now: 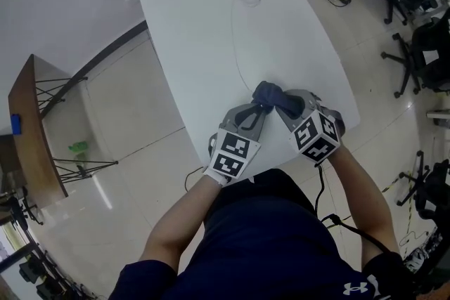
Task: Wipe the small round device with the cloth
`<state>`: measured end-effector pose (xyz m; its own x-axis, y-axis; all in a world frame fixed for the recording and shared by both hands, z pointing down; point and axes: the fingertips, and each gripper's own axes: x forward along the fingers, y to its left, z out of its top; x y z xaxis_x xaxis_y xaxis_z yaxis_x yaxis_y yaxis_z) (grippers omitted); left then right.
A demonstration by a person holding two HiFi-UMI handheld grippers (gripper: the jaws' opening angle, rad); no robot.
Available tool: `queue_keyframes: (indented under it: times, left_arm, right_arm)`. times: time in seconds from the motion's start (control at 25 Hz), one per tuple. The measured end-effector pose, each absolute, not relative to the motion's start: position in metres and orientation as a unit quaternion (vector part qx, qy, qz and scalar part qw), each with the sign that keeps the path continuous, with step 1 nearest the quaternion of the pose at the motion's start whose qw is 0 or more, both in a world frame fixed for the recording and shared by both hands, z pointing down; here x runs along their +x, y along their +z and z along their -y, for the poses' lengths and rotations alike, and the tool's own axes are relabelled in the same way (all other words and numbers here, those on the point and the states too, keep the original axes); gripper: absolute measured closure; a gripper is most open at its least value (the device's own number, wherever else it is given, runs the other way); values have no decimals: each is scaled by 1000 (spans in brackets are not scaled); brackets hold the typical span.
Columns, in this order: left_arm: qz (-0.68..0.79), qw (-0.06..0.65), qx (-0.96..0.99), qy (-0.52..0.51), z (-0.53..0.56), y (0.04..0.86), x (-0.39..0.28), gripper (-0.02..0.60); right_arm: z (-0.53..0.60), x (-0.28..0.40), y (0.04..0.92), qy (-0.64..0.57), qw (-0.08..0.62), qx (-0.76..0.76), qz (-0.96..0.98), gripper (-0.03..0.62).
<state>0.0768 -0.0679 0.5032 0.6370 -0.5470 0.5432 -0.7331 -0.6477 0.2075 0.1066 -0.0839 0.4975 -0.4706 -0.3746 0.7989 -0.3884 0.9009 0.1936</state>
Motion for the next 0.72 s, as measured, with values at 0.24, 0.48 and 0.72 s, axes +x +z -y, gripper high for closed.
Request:
queue_keyframes:
  times: [0.24,0.48,0.72]
  left_arm:
    - [371,207,881,210,69,502,76,541]
    - [383,210,879,193,67,502,75,543]
    - [381,222,877,191,69,503,75,541]
  right_arm:
    - [104,108,513,-10,493,185,850,487]
    - [107,116,553,-5,536,142,833,487]
    - [99,116,595,-44,599,81,796,487]
